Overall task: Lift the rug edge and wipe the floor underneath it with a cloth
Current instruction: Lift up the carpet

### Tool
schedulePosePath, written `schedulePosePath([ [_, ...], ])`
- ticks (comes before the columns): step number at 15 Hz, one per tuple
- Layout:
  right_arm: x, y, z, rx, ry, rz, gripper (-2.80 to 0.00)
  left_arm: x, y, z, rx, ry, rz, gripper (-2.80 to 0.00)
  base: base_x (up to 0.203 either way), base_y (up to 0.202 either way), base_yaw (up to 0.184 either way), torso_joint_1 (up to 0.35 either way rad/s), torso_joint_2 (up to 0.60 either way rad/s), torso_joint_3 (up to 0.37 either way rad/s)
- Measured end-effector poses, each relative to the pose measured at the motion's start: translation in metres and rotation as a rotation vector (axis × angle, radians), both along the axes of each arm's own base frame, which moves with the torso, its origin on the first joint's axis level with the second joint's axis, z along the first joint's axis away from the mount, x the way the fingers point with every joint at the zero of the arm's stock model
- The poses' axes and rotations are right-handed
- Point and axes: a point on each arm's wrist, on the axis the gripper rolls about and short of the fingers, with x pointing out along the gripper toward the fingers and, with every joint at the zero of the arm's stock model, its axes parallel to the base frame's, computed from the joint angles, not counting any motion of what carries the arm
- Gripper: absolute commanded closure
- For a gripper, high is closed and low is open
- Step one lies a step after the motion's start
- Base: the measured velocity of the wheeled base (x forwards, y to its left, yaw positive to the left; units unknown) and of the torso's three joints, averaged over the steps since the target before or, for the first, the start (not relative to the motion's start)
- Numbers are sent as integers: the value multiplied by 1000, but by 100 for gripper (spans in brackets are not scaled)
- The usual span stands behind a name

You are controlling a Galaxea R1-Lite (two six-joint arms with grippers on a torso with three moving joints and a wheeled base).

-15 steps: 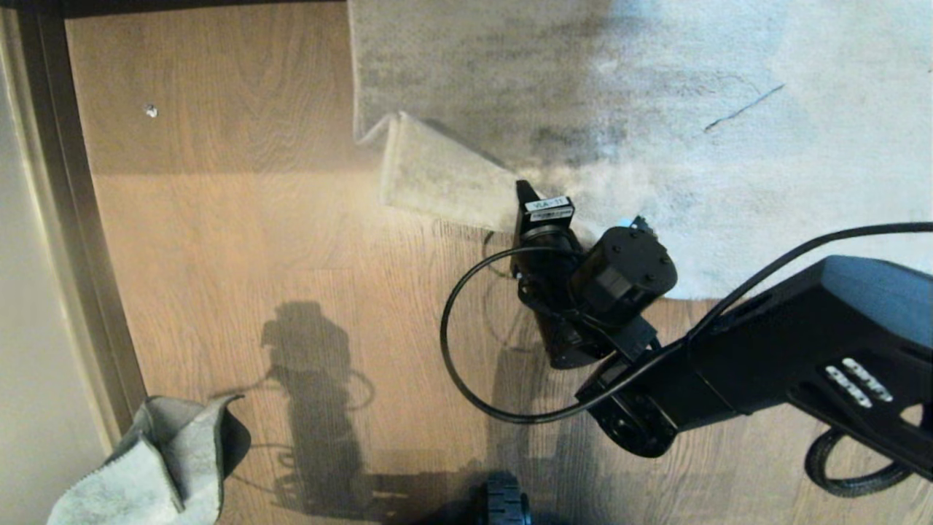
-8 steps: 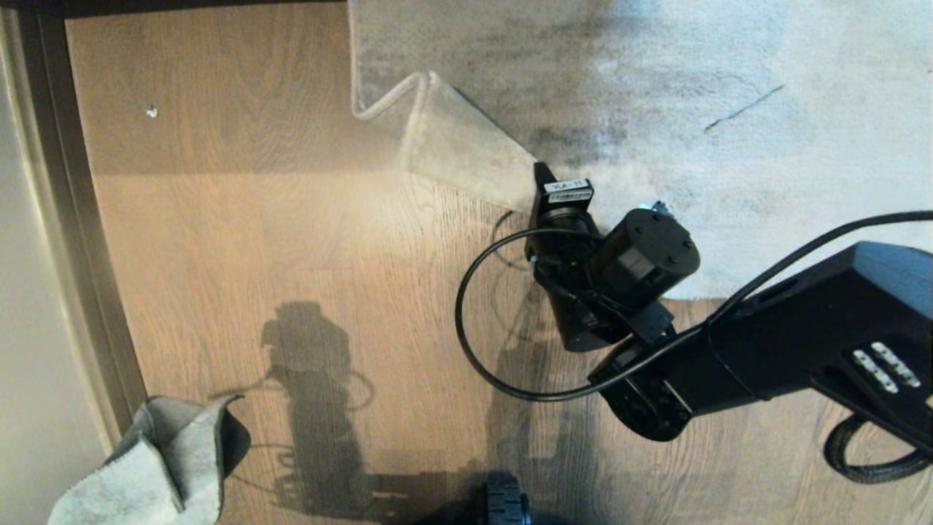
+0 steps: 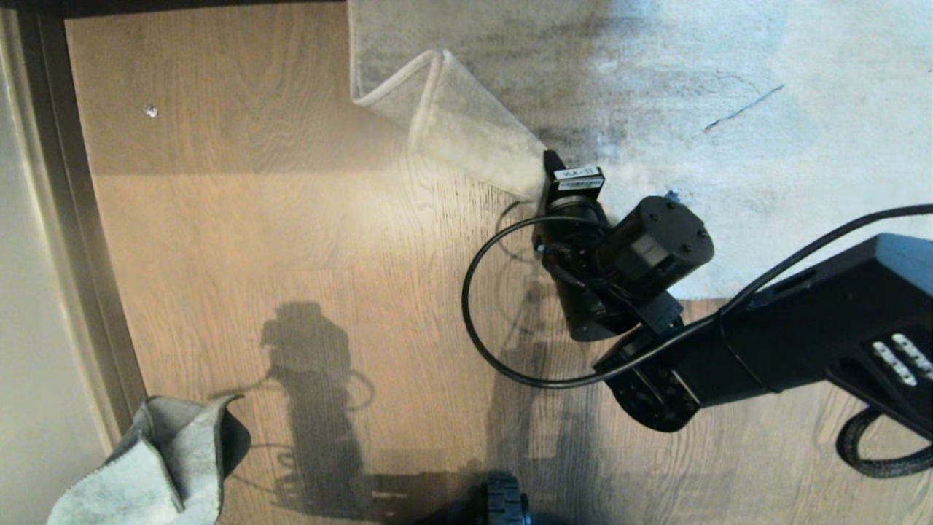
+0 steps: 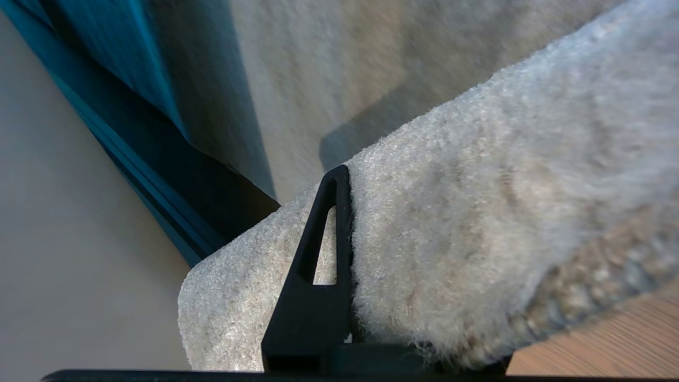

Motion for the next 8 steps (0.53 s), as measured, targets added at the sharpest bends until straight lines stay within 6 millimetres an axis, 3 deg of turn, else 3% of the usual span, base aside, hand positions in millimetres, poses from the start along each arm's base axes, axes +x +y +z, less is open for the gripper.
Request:
schedulePosePath([
  [8,-7,-5,22,21,-53,3,0,0,0,0,1,0,0,0,0,0,0,0,0,0],
])
